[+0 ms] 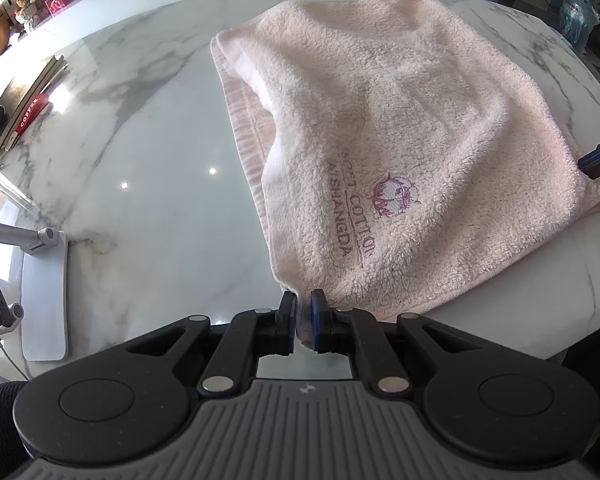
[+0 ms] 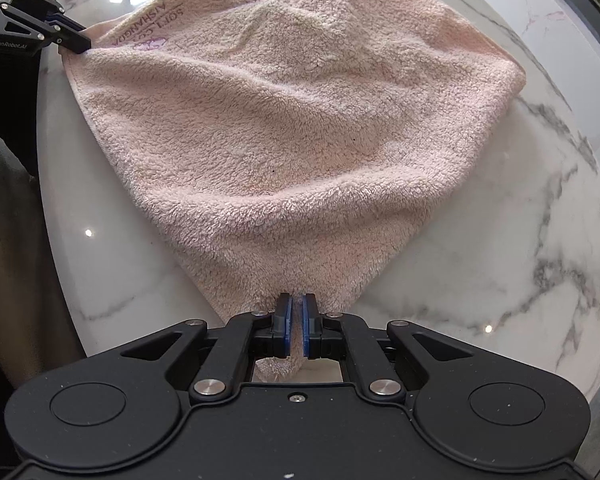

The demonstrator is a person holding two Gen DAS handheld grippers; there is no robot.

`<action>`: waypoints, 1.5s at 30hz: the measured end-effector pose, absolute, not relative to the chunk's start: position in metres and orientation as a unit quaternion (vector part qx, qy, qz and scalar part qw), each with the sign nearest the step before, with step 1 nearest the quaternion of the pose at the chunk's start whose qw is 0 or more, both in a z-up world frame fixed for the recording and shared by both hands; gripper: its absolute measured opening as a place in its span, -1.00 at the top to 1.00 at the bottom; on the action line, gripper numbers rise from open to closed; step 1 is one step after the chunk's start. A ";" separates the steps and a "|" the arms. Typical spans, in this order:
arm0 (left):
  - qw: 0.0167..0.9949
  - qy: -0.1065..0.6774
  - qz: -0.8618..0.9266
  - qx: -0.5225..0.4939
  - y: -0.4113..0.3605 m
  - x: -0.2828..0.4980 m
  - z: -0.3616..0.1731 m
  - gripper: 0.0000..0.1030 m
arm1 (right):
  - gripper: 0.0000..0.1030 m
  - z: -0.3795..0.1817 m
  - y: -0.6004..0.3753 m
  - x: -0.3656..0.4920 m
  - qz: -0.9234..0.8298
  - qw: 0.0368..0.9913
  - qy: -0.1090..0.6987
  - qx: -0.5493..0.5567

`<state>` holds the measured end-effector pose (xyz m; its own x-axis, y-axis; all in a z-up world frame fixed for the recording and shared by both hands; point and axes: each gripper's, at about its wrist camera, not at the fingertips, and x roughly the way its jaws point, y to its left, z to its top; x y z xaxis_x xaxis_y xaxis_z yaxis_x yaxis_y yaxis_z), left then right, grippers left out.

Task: Fold towel
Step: 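Hold the towel corner taut with the right tool while the left tool holds its edge, then open both tools to release the towel edges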

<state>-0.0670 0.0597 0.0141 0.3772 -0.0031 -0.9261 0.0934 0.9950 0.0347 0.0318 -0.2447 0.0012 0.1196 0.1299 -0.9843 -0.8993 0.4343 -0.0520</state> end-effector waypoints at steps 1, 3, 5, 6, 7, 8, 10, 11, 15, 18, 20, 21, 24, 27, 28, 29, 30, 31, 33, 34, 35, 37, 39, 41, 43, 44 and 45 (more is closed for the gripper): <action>0.829 0.557 -0.030 0.040 0.060 -0.066 0.014 0.88 | 0.93 0.001 -0.245 0.032 0.387 0.656 0.541 -0.358; 0.831 0.554 -0.033 0.038 0.060 -0.065 0.013 0.88 | 0.93 0.000 -0.246 0.031 0.380 0.655 0.544 -0.361; 0.833 0.550 -0.038 0.038 0.061 -0.063 0.012 0.88 | 0.93 0.000 -0.251 0.026 0.368 0.659 0.550 -0.359; 0.833 0.550 -0.040 0.037 0.060 -0.061 0.012 0.88 | 0.93 0.000 -0.253 0.024 0.361 0.661 0.553 -0.357; 0.833 0.550 -0.044 0.038 0.060 -0.059 0.012 0.88 | 0.93 -0.001 -0.255 0.022 0.355 0.662 0.556 -0.356; 0.833 0.549 -0.047 0.040 0.059 -0.057 0.012 0.88 | 0.92 -0.001 -0.257 0.018 0.348 0.663 0.560 -0.355; 0.835 0.546 -0.057 0.045 0.055 -0.052 0.011 0.88 | 0.91 -0.001 -0.262 0.010 0.335 0.664 0.569 -0.352; 0.836 0.543 -0.064 0.050 0.053 -0.049 0.011 0.88 | 0.91 -0.001 -0.263 0.007 0.328 0.664 0.574 -0.349; 0.838 0.536 -0.084 0.061 0.048 -0.041 0.008 0.88 | 0.90 -0.001 -0.263 -0.006 0.300 0.669 0.590 -0.338; 0.833 0.542 -0.098 0.059 0.050 -0.032 0.007 0.87 | 0.90 0.000 -0.262 -0.014 0.283 0.675 0.598 -0.325; 0.829 0.547 -0.103 0.055 0.053 -0.030 0.007 0.81 | 0.90 0.000 -0.262 -0.016 0.275 0.681 0.599 -0.318; 0.826 0.552 -0.104 0.048 0.056 -0.028 0.007 0.77 | 0.90 0.000 -0.262 -0.016 0.273 0.684 0.598 -0.316; 0.819 0.559 -0.125 0.029 0.067 -0.026 0.011 0.74 | 0.89 0.000 -0.262 -0.009 0.273 0.686 0.604 -0.302; 0.823 0.550 -0.138 0.025 0.073 -0.027 0.020 0.51 | 0.89 0.000 -0.263 -0.003 0.277 0.685 0.608 -0.290; 0.826 0.546 -0.140 0.024 0.076 -0.026 0.025 0.45 | 0.89 0.000 -0.264 -0.002 0.278 0.685 0.609 -0.287; 0.827 0.544 -0.140 0.024 0.078 -0.022 0.030 0.39 | 0.89 0.000 -0.265 0.000 0.280 0.685 0.610 -0.283; 0.829 0.542 -0.137 0.026 0.078 -0.019 0.034 0.37 | 0.89 0.001 -0.264 0.003 0.281 0.685 0.611 -0.280; 0.830 0.540 -0.136 0.029 0.078 -0.017 0.037 0.37 | 0.89 0.001 -0.264 0.007 0.282 0.684 0.614 -0.275; 0.835 0.533 -0.134 0.030 0.079 -0.006 0.047 0.37 | 0.89 0.004 -0.264 0.012 0.286 0.681 0.619 -0.268; 0.836 0.531 -0.136 0.029 0.079 -0.001 0.050 0.37 | 0.89 0.005 -0.265 0.015 0.288 0.679 0.621 -0.265; 0.836 0.530 -0.137 0.028 0.079 0.002 0.052 0.37 | 0.89 0.009 -0.264 0.021 0.290 0.681 0.619 -0.262; 0.836 0.529 -0.143 0.028 0.076 0.014 0.058 0.37 | 0.89 0.021 -0.263 0.031 0.291 0.688 0.612 -0.259; 0.835 0.529 -0.150 0.034 0.071 0.028 0.061 0.37 | 0.88 0.035 -0.258 0.049 0.292 0.697 0.597 -0.270; 0.833 0.529 -0.158 0.036 0.068 0.038 0.061 0.37 | 0.86 0.042 -0.252 0.067 0.290 0.705 0.584 -0.280; 0.828 0.535 -0.166 0.030 0.063 0.054 0.056 0.40 | 0.83 0.044 -0.243 0.089 0.286 0.713 0.569 -0.293; 0.825 0.538 -0.170 0.025 0.062 0.060 0.054 0.41 | 0.83 0.043 -0.237 0.100 0.284 0.715 0.565 -0.298; 0.820 0.545 -0.176 0.011 0.060 0.072 0.048 0.43 | 0.83 0.039 -0.233 0.110 0.282 0.716 0.563 -0.300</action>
<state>0.0719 0.0595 0.0477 0.3443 -0.2766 -0.8972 0.3008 0.9377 -0.1736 0.1098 -0.2329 0.0387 0.2060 0.0661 -0.9763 -0.7424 0.6606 -0.1119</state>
